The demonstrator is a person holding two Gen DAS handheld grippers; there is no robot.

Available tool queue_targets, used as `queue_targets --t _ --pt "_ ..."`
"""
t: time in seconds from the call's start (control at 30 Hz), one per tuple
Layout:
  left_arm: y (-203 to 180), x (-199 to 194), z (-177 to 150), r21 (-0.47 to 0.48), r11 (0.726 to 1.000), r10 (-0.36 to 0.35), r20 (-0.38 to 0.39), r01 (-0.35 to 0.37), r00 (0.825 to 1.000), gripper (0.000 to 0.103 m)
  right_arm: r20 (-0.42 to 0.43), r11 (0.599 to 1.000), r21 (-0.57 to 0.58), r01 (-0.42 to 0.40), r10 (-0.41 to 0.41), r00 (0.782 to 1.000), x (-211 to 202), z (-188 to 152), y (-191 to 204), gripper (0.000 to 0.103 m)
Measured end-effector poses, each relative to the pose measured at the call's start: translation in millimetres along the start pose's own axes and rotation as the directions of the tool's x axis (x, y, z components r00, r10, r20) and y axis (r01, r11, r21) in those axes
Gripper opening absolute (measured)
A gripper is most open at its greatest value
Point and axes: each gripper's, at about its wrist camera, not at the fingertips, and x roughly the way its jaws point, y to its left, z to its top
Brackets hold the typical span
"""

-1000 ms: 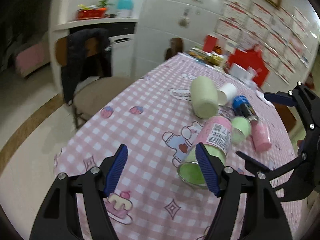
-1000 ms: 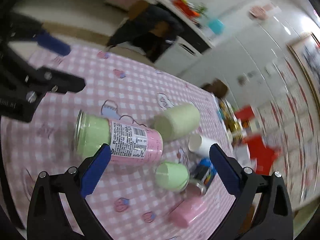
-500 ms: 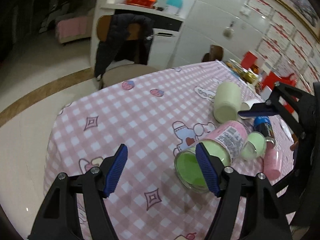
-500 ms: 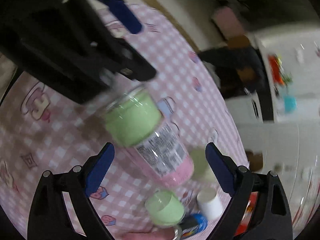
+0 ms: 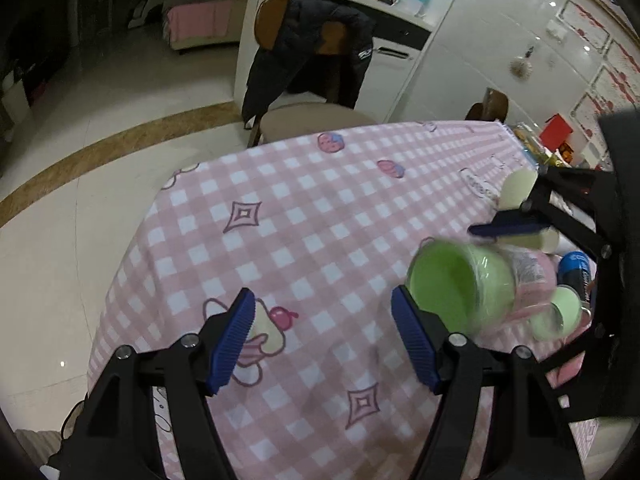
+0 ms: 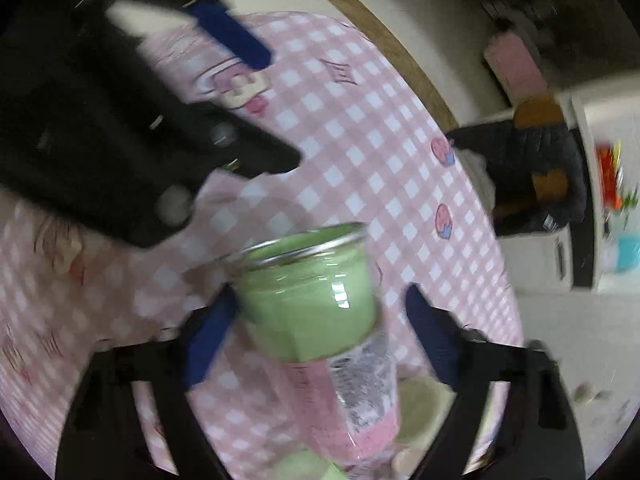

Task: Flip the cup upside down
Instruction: 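Rotate the container with the left tool while the right tool approaches it, then grasp the container with the right tool while the left tool releases it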

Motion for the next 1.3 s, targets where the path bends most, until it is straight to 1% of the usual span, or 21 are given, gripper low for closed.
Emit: queue_targets --t 0.1,0.17,0.23,0.33,0.47,0.53,0.6,0.67,0.7,0.73,0.77,0.8,0.87,0.9,0.97,1.0,1.07,1.1,1.23,1.27,1.3 --pt "-3.0 7.1 6.2 0.011 1.000 0.004 -0.008 -0.004 1.000 0.070 -0.014 0.989 0.145 -0.002 0.004 1.000 6.2 3.3 -16.0 0.070" --pt "-5.7 9.7 11.7 0.023 1.000 0.006 -0.008 -0.006 1.000 0.070 -0.020 0.967 0.255 0.002 0.003 1.000 10.2 2.3 -26.1 0.070" --pt "-8.0 11.6 18.1 0.026 1.000 0.000 -0.007 0.000 1.000 0.070 -0.007 0.944 0.329 0.009 -0.007 1.000 9.9 -0.6 -33.1 0.069" --pt "-12.4 12.9 26.2 0.038 0.999 -0.012 0.001 0.012 1.000 0.070 0.031 0.889 0.457 0.014 -0.031 0.999 3.7 -9.2 -41.2 0.069" --pt "-27.6 14.1 35.1 0.083 0.996 -0.039 0.004 0.039 0.999 0.070 0.068 0.808 0.587 0.045 -0.105 0.992 -14.8 -21.7 -49.6 0.069" --pt "-36.9 14.1 39.1 0.110 0.992 -0.058 0.007 0.057 0.998 0.070 0.078 0.750 0.659 0.063 -0.152 0.985 -22.1 -30.9 -50.4 0.069" --pt "-46.7 11.1 43.5 0.143 0.986 -0.086 0.016 0.082 0.996 0.070 0.078 0.677 0.732 0.082 -0.203 0.976 -30.1 -45.7 -51.8 0.069" --pt "-56.3 10.0 46.9 0.175 0.980 -0.100 0.023 0.094 0.995 0.070 0.068 0.576 0.811 0.098 -0.260 0.963 -41.8 -63.2 -49.5 0.069" --pt "-61.4 9.6 47.9 0.192 0.976 -0.113 0.022 0.107 0.993 0.070 0.070 0.536 0.839 0.096 -0.282 0.957 -49.2 -72.6 -47.9 0.069" --pt "-67.6 8.6 48.0 0.213 0.968 -0.136 0.017 0.130 0.991 0.070 0.066 0.483 0.870 0.099 -0.313 0.947 -54.7 -80.8 -43.6 0.069" --pt "-72.6 7.1 48.2 0.227 0.961 -0.162 0.013 0.155 0.987 0.070 0.062 0.448 0.889 0.100 -0.334 0.941 -58.4 -86.8 -39.5 0.068" --pt "-76.1 6.6 48.2 0.236 0.957 -0.173 0.008 0.166 0.985 0.070 0.059 0.393 0.915 0.094 -0.360 0.931 -63.4 -94.8 -33.5 0.068" --pt "-87.0 4.2 46.2 0.274 0.939 -0.215 -0.012 0.210 0.977 0.070 0.036 0.304 0.948 0.097 -0.402 0.915 -70.5 -104.8 -20.4 0.068" --pt "-91.9 3.0 44.8 0.291 0.929 -0.233 -0.020 0.229 0.972 0.070 0.025 0.278 0.955 0.102 -0.418 0.908 -73.9 -107.1 -15.5 0.068" --pt "-100.3 2.4 40.2 0.325 0.909 -0.261 -0.045 0.262 0.964 0.070 -0.008 0.211 0.971 0.114 -0.447 0.894 -79.7 -111.0 -6.2 0.068" --pt "-102.9 0.8 37.5 0.336 0.898 -0.282 -0.055 0.283 0.958 0.070 -0.034 0.168 0.978 0.127 -0.469 0.883 -84.2 -112.3 1.0 0.068" --pt "-102.7 -3.8 32.8 0.351 0.886 -0.302 -0.059 0.303 0.951 0.070 -0.065 0.118 0.983 0.140 -0.491 0.869 -97.9 -114.4 13.2 0.068" --pt "-102.2 -5.5 31.6 0.357 0.879 -0.313 -0.063 0.315 0.948 0.070 -0.078 0.081 0.987 0.136 -0.502 0.861 -102.3 -115.1 19.4 0.068" --pt "-100.3 -13.9 27.0 0.390 0.850 -0.347 -0.090 0.354 0.934 0.070 -0.100 -0.030 0.995 0.099 -0.529 0.842 -121.7 -118.2 44.4 0.068" --pt "-99.8 -16.6 24.7 0.400 0.843 -0.353 -0.092 0.359 0.931 0.070 -0.106 -0.053 0.994 0.092 -0.536 0.838 -126.5 -118.3 50.8 0.068" --pt "-98.8 -18.4 23.2 0.408 0.837 -0.358 -0.096 0.365 0.929 0.070 -0.114 -0.063 0.993 0.095 -0.538 0.835 -129.2 -116.1 56.7 0.068"
